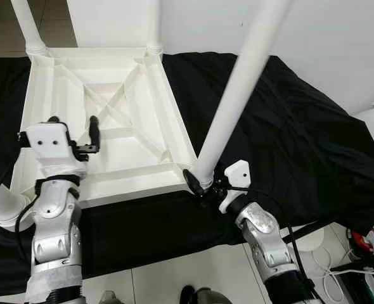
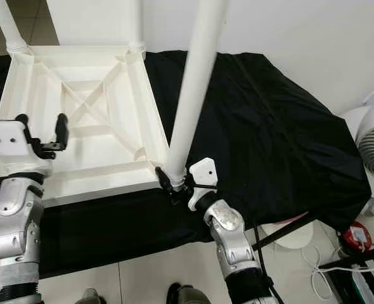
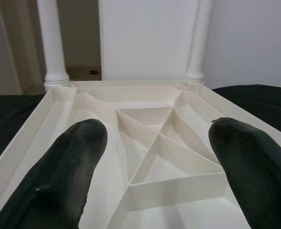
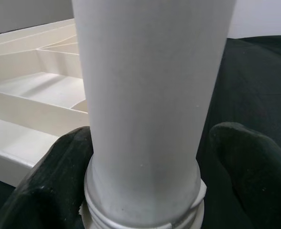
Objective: Building children table
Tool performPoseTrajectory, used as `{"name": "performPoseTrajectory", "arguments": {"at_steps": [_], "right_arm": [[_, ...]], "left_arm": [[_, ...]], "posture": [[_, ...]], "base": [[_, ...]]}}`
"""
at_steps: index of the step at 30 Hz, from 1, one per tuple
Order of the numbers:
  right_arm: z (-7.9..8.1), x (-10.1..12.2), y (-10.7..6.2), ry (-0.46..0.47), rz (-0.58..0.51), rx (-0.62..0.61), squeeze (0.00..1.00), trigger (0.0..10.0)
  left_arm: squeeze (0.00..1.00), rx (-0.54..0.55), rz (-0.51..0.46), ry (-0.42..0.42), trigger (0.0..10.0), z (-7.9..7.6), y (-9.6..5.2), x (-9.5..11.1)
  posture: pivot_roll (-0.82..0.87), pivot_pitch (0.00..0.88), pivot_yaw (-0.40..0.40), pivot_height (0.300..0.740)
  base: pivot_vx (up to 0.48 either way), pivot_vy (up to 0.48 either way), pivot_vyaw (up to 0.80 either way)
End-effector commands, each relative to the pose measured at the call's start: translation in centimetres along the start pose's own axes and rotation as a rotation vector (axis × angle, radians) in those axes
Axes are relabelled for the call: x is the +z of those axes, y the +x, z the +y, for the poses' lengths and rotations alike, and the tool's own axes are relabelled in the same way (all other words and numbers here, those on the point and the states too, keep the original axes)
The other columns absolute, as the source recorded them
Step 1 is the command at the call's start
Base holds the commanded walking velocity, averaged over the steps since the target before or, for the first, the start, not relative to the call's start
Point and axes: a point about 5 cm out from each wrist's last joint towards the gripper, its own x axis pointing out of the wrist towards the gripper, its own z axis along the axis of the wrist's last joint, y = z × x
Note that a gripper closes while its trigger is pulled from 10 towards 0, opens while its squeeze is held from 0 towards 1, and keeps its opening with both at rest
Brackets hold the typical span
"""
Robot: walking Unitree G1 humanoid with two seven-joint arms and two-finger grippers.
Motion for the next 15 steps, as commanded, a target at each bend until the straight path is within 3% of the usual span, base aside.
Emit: {"name": "performPoseTrajectory", "arguments": {"at_steps": [1,2,3,4,5,11,13,15], "right_arm": [[-0.9,0.3,-1.1,-0.017,-0.016,-0.086,0.00,10.0],[-0.9,0.3,-1.1,-0.017,-0.016,-0.086,0.00,10.0],[-0.9,0.8,-1.6,-0.003,-0.045,-0.115,1.00,10.0],[-0.9,0.8,-1.6,-0.003,-0.045,-0.115,1.00,10.0],[-0.8,1.5,-1.8,0.017,-0.080,-0.128,1.00,10.0],[-0.7,3.7,-1.3,0.020,-0.141,-0.134,1.00,10.0],[-0.6,4.9,-0.6,0.021,-0.162,-0.126,1.00,10.0],[-0.5,5.4,-0.2,0.022,-0.169,-0.115,1.00,10.0]], "left_arm": [[0.00,-0.152,0.006,0.012,10.0,-1.3,0.0,-0.1],[0.00,-0.152,0.006,0.012,10.0,-1.3,0.0,-0.1],[0.00,-0.260,0.014,0.019,10.0,-2.2,-0.1,-0.3],[0.00,-0.260,0.014,0.019,10.0,-2.2,-0.1,-0.3],[1.00,-0.334,0.022,0.003,10.0,-2.8,-0.3,-0.7],[1.00,-0.453,0.039,0.013,10.0,-3.5,-0.8,-1.4],[1.00,-0.560,0.057,0.105,10.0,-4.4,-1.8,-2.1],[1.00,-0.598,0.065,0.137,10.0,-4.8,-2.2,-2.4]], "posture": [[0.08,0.121,-0.063,0.740],[0.08,0.121,-0.063,0.740],[0.08,0.122,-0.057,0.740],[0.08,0.122,-0.057,0.740],[0.07,0.123,-0.052,0.740],[0.07,0.122,-0.049,0.740],[0.07,0.121,-0.050,0.740],[0.07,0.121,-0.050,0.740]], "base": [[0.000,0.000,0.00],[0.000,0.000,0.00],[0.000,0.000,0.00],[0.000,0.000,0.00],[0.000,0.000,0.00],[0.000,0.000,0.00],[0.000,0.000,0.00],[0.000,0.000,0.00]]}}
